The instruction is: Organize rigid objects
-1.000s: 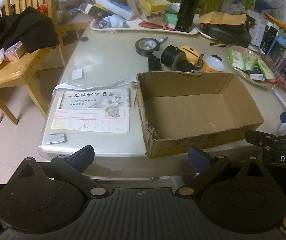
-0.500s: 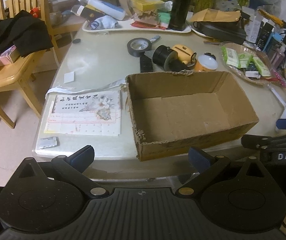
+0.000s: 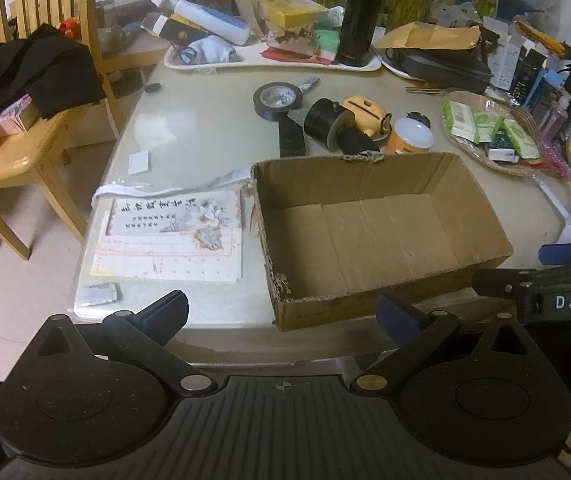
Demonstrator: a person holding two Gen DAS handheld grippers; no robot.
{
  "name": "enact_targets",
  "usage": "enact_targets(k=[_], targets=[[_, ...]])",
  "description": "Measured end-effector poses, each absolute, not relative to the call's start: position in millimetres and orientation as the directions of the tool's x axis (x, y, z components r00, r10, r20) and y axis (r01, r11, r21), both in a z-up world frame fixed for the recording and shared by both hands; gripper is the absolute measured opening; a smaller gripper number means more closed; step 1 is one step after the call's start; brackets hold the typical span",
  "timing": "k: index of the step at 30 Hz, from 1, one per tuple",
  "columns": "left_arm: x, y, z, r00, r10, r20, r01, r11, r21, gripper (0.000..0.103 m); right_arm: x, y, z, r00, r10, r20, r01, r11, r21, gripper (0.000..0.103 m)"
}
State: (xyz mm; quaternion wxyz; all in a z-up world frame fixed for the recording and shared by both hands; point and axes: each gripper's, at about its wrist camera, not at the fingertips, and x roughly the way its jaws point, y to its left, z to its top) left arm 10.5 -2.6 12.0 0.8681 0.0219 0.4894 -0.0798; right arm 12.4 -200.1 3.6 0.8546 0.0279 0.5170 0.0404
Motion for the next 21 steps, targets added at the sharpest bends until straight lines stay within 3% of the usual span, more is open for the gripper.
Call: enact_targets(k=[16,21], targets=[[46,2,39,0.558,-0.09,-0.825,0.158,0.987,-0.002,0.102,48,-203,11,0.527,0.129,-0.84,-0.083,0.992,0.1,0.103],[63,4,43,0.574,-0.075,-0.816,0.156,0.988,0.019,0.102,68,-210,8,0.513,0.078,-0.855,-0.041,0.997,0.067,0.103]])
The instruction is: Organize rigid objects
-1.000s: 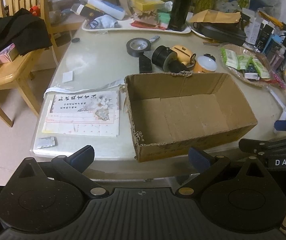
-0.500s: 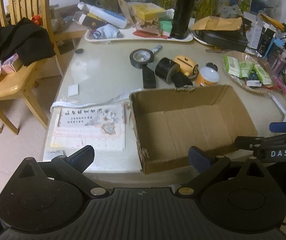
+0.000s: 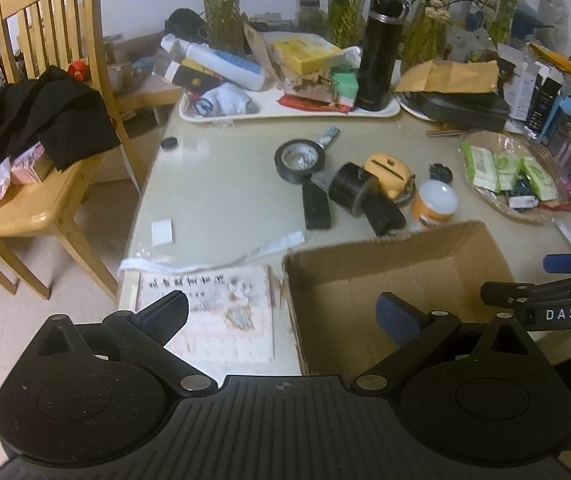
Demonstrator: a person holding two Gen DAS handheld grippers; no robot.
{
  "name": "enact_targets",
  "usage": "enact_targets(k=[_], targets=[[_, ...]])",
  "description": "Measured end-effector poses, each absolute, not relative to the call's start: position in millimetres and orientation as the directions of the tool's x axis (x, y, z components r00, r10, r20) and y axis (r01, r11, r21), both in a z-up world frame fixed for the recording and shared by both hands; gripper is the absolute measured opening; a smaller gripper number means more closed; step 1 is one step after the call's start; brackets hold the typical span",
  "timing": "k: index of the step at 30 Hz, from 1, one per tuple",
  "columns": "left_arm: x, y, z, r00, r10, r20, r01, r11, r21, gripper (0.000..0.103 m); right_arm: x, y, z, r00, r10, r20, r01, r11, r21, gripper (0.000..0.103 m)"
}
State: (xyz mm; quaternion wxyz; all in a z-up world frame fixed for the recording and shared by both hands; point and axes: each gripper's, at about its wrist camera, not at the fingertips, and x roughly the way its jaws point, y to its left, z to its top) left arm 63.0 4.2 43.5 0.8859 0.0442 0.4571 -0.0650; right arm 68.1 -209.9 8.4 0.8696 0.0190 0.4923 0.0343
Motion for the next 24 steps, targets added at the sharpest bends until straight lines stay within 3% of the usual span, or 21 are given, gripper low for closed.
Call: enact_targets(k=[7,24], targets=[[88,3,45,0.585,-0.07,-0.808,0.159,0.987,0.03,0.102,92,-214,6,0.517,0.019,-0.856,-0.008,1.0,0.018,0.103],[151,-1,35,0.593,-0.072,-0.802,0.149,0.989,0.021,0.102,140,-223,4,0.522,0.032,-0.852,-0.022,0.999,0.024,0.103]])
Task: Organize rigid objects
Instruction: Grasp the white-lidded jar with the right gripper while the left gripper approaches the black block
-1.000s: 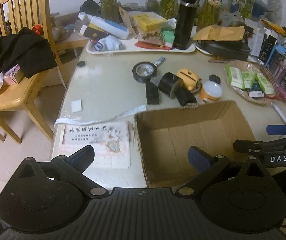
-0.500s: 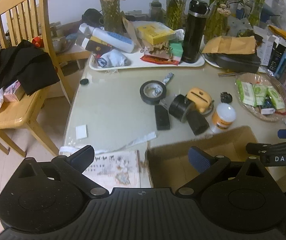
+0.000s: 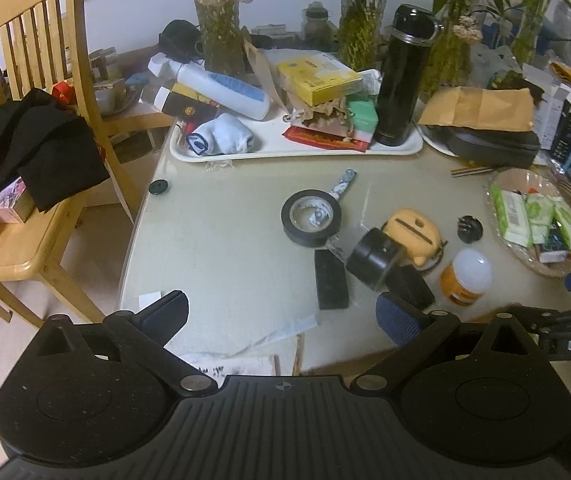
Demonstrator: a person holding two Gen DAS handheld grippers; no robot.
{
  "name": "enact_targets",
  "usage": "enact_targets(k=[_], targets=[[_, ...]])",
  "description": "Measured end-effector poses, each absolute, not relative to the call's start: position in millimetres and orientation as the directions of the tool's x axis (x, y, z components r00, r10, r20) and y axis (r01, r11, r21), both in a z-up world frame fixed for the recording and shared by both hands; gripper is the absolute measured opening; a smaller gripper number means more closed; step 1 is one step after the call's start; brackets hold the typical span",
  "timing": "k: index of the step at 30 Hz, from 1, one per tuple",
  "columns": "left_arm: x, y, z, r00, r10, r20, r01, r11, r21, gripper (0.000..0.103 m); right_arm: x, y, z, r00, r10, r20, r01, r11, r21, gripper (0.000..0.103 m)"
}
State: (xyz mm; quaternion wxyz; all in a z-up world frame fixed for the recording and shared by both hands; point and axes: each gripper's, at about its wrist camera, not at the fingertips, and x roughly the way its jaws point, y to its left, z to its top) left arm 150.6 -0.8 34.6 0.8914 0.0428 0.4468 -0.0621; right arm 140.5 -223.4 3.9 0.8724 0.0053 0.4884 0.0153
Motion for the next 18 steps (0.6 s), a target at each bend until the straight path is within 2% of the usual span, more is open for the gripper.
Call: enact_targets(k=[8,18], targets=[[162,11,22,0.583,-0.088,-0.808,0.125,0.992,-0.018,0.102,157,-223,1,0.517,-0.002,-0.856,-0.02,1.0,-0.014,0.103],[167,15,15,0.558,-0.111,-0.823,0.11,0.992,-0.059,0.102,186,-217,-4,0.513,0.034,-0.858,-0.063,0.998,0.002,0.103]])
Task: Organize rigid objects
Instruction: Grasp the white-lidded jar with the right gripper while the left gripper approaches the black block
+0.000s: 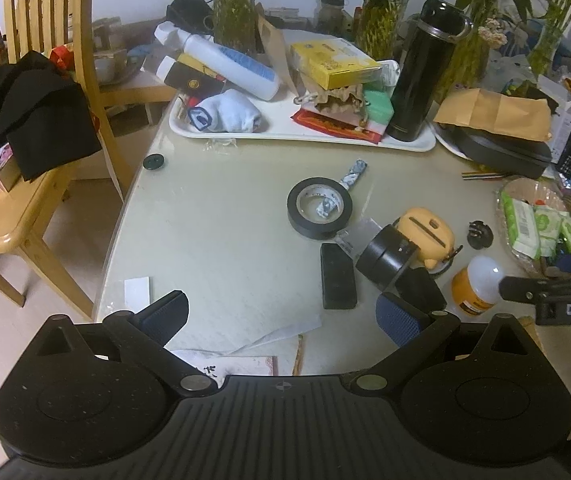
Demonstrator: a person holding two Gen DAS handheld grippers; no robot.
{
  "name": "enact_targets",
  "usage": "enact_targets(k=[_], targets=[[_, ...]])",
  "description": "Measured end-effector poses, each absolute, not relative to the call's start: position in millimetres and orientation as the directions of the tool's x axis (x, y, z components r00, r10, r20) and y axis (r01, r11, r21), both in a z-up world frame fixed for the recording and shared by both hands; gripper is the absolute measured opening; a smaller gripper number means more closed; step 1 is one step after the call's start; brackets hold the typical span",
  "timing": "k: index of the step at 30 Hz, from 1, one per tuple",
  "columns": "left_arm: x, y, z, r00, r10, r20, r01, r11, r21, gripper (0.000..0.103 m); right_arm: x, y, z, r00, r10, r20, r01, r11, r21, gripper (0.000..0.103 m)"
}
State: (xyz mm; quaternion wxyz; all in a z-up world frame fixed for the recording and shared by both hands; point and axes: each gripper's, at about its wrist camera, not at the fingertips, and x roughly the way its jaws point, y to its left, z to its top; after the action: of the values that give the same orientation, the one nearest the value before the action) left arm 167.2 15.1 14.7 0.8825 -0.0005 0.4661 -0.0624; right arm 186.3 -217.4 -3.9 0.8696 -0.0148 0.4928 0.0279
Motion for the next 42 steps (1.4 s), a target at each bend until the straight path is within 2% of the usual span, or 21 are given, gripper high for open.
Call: enact_targets(k=[9,11,15,18,21,23,25,33,42], targets=[[171,15,16,0.557,-0.107,-0.824,0.1,0.993,-0.061,0.102,215,-217,-21,0.45,0.111,-0.886,-0.076,0.993,0.086,0.101],[171,14,16,0.557,-0.104,-0.824,0.103,0.993,-0.056,0.102,218,-217,-27,0.431,0.119,-0.894,-0.074,0.993,0.096,0.094],[170,13,16,0.557,-0.103,-0.824,0.104,0.993,-0.054,0.102,224,-216,-39,0.397,0.108,-0.911,-0.067,0.994,0.089,0.091],[170,13,16,0.555,-0.103,-0.826,0.105,0.993,-0.053,0.102,227,-213,-47,0.384,0.094,-0.919,-0.08,0.994,0.069,0.086],[170,12,14,0.553,-0.101,-0.827,0.107,0.993,-0.05,0.102,229,-212,-55,0.364,0.088,-0.927,-0.082,0.995,0.063,0.075],[170,12,13,0.552,-0.099,-0.828,0.106,0.993,-0.048,0.102,231,-212,-60,0.353,0.079,-0.932,-0.084,0.995,0.052,0.064],[170,12,13,0.55,-0.099,-0.829,0.106,0.993,-0.048,0.102,232,-211,-62,0.348,0.098,-0.932,-0.092,0.993,0.07,0.059],[171,13,9,0.541,-0.103,-0.835,0.103,0.993,-0.056,0.102,228,-207,-56,0.358,0.064,-0.931,-0.083,0.996,0.037,0.057],[173,9,6,0.547,-0.128,-0.828,0.13,0.989,-0.067,0.102,217,-207,-17,0.428,0.084,-0.9,-0.097,0.994,0.047,0.057]])
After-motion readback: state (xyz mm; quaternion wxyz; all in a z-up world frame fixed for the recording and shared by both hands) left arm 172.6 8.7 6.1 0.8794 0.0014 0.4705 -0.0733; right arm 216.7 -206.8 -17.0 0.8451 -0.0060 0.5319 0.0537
